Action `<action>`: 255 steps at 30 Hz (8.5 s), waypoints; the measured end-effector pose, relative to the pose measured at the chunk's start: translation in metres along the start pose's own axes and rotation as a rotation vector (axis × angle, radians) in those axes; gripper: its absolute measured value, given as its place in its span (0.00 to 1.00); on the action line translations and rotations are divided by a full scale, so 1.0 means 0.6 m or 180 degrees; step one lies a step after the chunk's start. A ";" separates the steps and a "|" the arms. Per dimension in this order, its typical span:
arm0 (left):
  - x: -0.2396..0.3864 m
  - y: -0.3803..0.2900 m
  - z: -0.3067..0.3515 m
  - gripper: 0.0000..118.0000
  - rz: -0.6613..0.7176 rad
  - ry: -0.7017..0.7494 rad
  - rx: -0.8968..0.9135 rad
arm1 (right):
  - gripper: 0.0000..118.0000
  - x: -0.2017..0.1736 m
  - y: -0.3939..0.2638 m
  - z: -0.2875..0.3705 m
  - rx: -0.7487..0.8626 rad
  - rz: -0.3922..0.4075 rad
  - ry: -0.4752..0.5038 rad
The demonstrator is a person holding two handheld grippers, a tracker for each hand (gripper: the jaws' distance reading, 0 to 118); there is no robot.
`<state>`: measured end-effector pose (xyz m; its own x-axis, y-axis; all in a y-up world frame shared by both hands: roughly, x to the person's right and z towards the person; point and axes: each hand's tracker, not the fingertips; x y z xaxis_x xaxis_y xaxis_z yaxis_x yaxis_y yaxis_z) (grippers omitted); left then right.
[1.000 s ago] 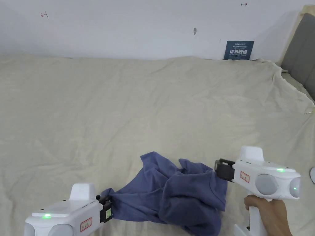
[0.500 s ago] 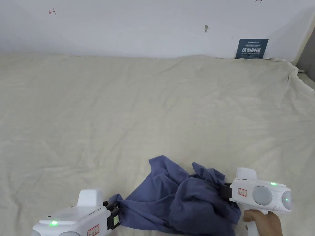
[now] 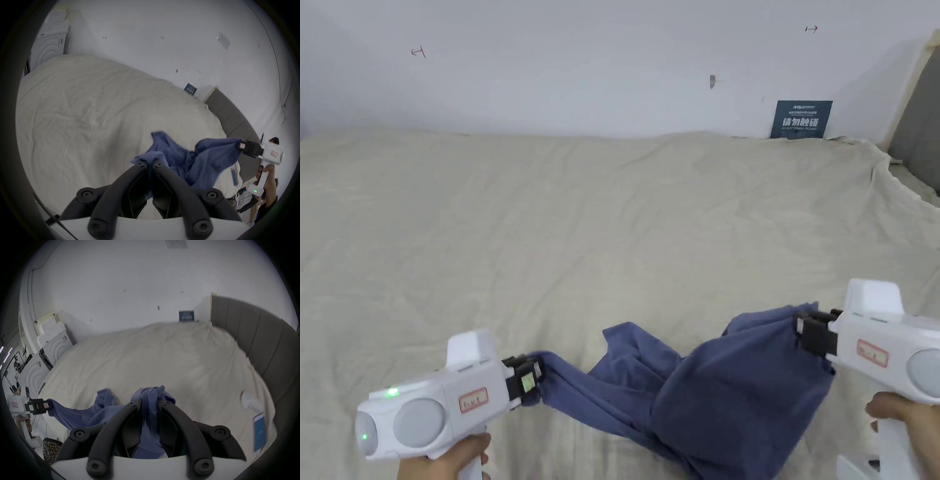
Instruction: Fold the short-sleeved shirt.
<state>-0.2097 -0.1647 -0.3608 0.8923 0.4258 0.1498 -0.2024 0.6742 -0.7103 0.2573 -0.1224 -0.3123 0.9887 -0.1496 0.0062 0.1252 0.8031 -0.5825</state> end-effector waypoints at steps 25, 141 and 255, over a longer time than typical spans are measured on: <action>0.100 0.506 0.020 0.01 -0.0682 0.0675 0.1272 | 0.13 0.049 0.375 -0.007 0.0939 0.0482 -0.0628; 0.003 0.244 -0.313 0.47 -0.0829 0.0442 -0.0212 | 0.00 -0.025 -0.031 0.024 0.0792 0.0088 -0.0983; 0.177 0.718 -0.070 0.00 -0.1284 0.0737 0.1528 | 0.01 -0.005 0.615 -0.088 0.1773 0.0144 0.0000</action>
<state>-0.1852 0.1454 -0.6799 0.9885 -0.0206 0.1501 0.0561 0.9700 -0.2365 0.2962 0.1438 -0.5702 0.9941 -0.1079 -0.0089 0.1072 0.9921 -0.0646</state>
